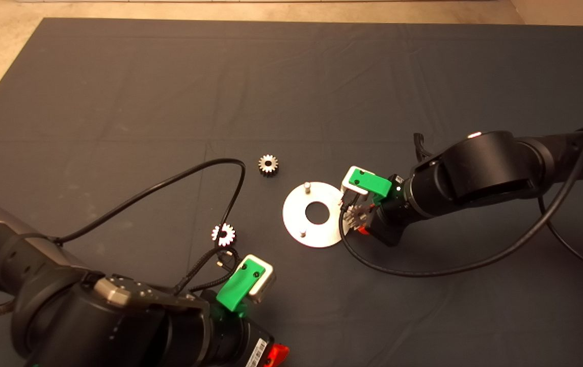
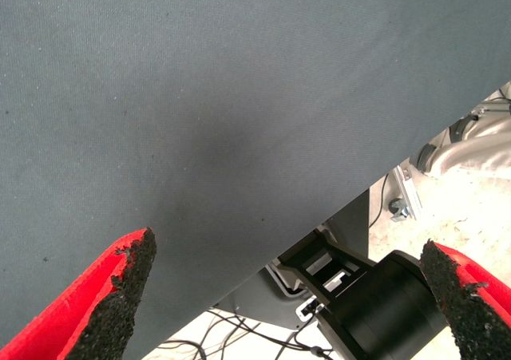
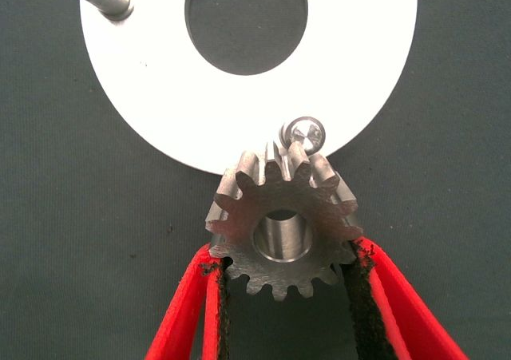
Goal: Install three planetary gears onto the carrier pins
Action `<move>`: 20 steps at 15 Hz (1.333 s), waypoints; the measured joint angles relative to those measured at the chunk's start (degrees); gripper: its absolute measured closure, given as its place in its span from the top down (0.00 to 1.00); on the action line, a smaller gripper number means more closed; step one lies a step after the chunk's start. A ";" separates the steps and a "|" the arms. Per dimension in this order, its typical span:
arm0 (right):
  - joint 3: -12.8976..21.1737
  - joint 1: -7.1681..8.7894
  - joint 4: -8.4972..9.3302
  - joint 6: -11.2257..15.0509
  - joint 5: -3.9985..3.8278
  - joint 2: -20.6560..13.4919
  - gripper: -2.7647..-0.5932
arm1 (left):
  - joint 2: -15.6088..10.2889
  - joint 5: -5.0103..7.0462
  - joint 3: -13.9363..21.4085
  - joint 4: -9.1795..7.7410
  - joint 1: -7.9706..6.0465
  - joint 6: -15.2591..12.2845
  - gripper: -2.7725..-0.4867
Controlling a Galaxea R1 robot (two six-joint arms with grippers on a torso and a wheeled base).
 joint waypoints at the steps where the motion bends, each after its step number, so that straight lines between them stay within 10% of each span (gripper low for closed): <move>1: -0.27 0.02 0.00 0.00 0.39 0.15 0.10 | -0.02 0.00 0.00 0.00 0.01 0.00 0.83; 6: -2.18 0.02 -0.02 0.00 3.19 0.26 0.09 | -0.02 0.00 0.00 0.00 0.02 0.00 0.83; 20: -3.85 0.05 -0.09 0.00 4.13 0.41 0.09 | -0.04 0.00 0.00 0.00 0.02 0.00 0.83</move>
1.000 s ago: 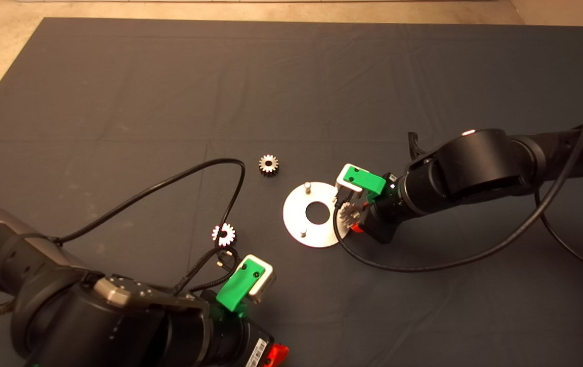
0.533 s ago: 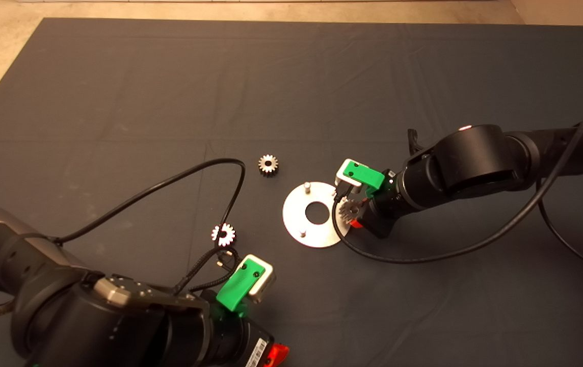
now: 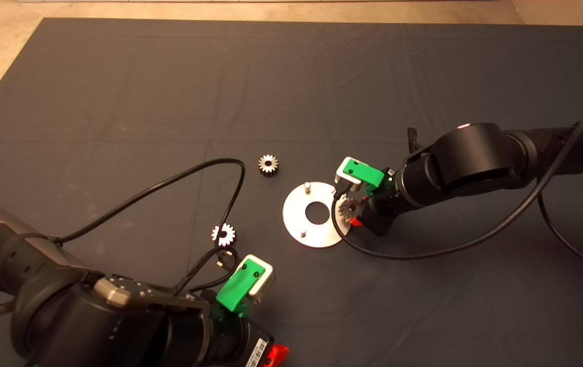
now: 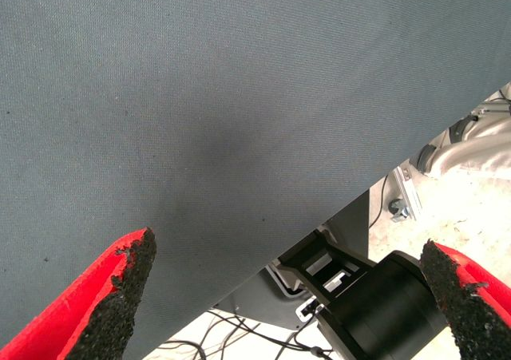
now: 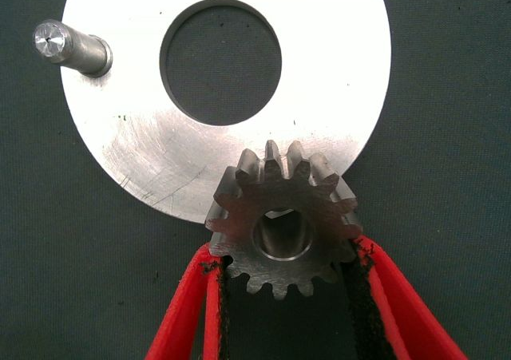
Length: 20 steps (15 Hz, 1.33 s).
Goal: Install three planetary gears onto the carrier pins
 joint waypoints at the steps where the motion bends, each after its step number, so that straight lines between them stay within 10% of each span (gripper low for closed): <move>1: -0.05 -0.02 0.00 0.00 0.00 0.00 0.09 | 0.00 0.00 0.00 0.00 -0.02 0.00 0.83; 20: -2.49 -0.02 0.01 -0.27 -0.20 1.74 0.09 | -0.34 0.00 0.00 0.02 0.00 0.00 0.83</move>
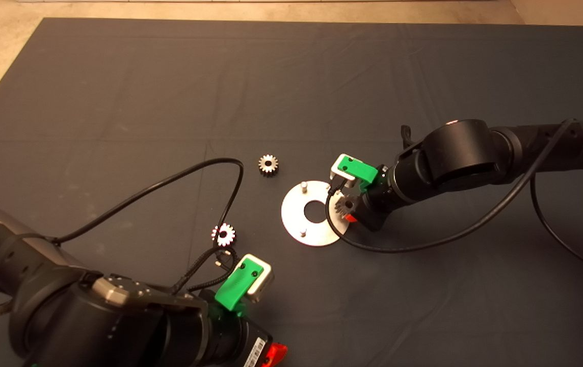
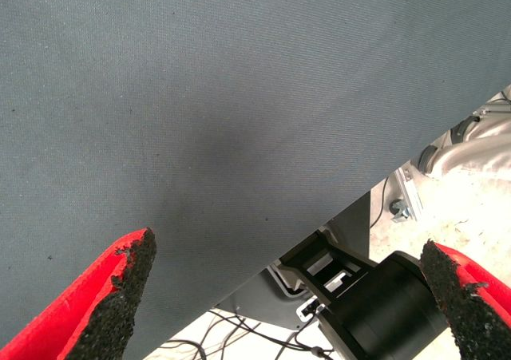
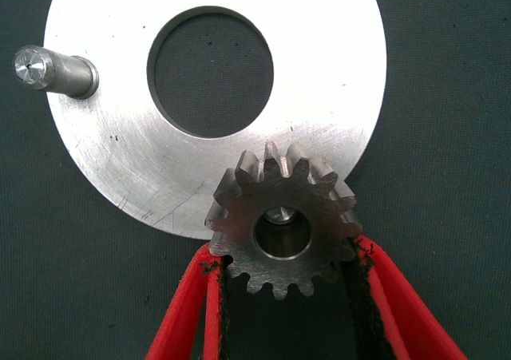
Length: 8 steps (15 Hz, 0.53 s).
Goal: Install three planetary gears onto the carrier pins
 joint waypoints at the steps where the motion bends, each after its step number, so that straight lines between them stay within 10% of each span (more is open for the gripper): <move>1: -0.13 -0.02 0.02 0.00 0.00 0.02 0.09 | 0.01 0.00 0.00 0.00 -0.02 0.00 0.83; 8: -0.88 -0.02 0.02 -0.26 0.05 0.33 0.09 | 0.01 0.00 0.00 0.00 -0.01 0.00 0.83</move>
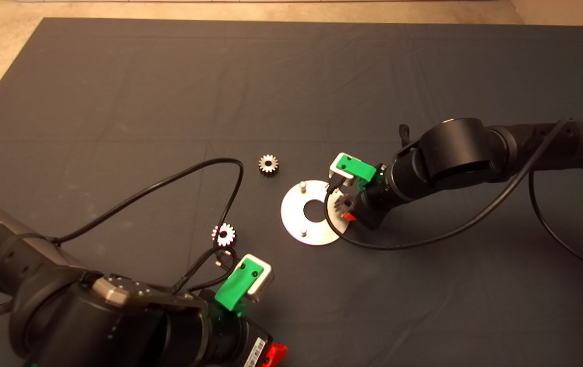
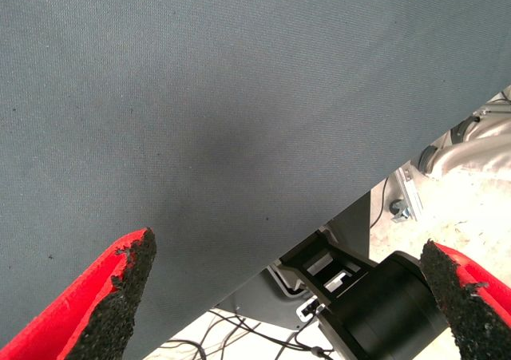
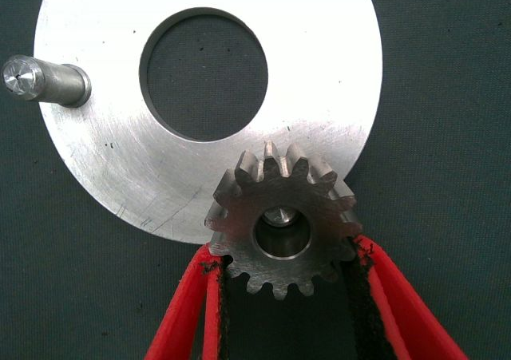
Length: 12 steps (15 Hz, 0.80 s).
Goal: Install three planetary gears onto the carrier pins
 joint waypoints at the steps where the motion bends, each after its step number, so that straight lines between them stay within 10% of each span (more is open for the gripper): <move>1: 0.00 0.00 0.00 0.00 0.01 0.00 0.09 | -0.01 0.00 0.00 0.00 0.00 0.00 0.83; 12: 0.00 0.00 0.00 -0.02 -0.03 -0.02 0.19 | 0.03 0.00 0.00 -0.01 0.00 0.00 0.83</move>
